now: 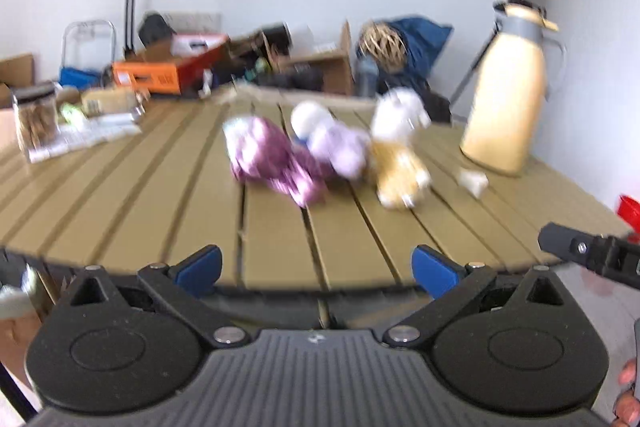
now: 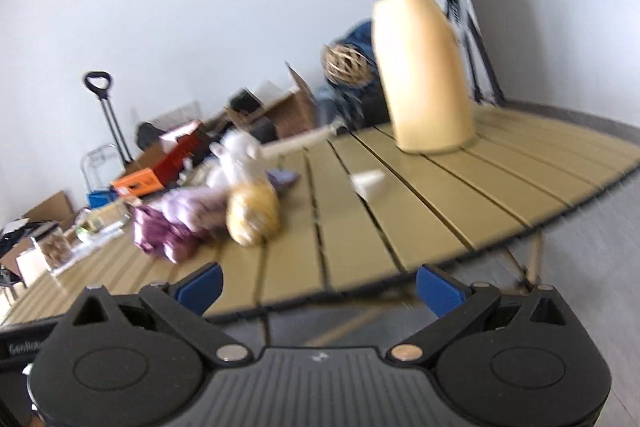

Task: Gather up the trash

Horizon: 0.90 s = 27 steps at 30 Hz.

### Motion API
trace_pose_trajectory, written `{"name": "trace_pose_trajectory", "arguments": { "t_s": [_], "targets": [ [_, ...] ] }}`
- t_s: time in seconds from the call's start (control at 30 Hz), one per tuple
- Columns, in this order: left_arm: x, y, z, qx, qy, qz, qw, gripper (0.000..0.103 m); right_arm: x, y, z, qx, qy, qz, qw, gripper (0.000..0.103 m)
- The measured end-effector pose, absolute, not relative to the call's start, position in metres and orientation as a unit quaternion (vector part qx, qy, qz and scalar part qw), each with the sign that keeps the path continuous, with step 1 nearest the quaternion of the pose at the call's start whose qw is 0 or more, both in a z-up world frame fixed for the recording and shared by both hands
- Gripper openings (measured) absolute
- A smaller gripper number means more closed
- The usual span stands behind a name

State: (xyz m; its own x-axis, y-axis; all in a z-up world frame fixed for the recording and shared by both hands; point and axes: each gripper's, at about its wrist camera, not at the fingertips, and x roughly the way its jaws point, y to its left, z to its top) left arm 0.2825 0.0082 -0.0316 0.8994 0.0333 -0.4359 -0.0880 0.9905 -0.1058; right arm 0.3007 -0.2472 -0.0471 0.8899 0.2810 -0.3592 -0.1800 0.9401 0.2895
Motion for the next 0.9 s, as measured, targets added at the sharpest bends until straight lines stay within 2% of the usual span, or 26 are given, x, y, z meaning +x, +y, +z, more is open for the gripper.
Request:
{"name": "trace_pose_trajectory", "arguments": {
  "t_s": [0.23, 0.53, 0.7, 0.8, 0.9],
  "targets": [
    [0.312, 0.039, -0.009, -0.075, 0.179, 0.065, 0.979, 0.103, 0.332, -0.219, -0.025, 0.114, 0.179, 0.144, 0.967, 0.103],
    [0.339, 0.063, -0.003, -0.069, 0.165, 0.095, 0.979, 0.103, 0.393, -0.181, -0.029, 0.121, 0.203, 0.14, 0.961, 0.103],
    [0.355, 0.08, -0.007, -0.079, 0.172, 0.102, 0.977, 0.103, 0.425, -0.154, -0.042, 0.057, 0.227, 0.105, 0.967, 0.103],
    [0.366, 0.088, -0.011, -0.08, 0.181, 0.107, 0.974, 0.103, 0.443, -0.145, -0.047, 0.044, 0.237, 0.098, 0.966, 0.101],
    [0.377, 0.097, -0.015, -0.08, 0.19, 0.119, 0.971, 0.103, 0.456, -0.139, -0.05, 0.05, 0.248, 0.107, 0.962, 0.092]
  ]
}}
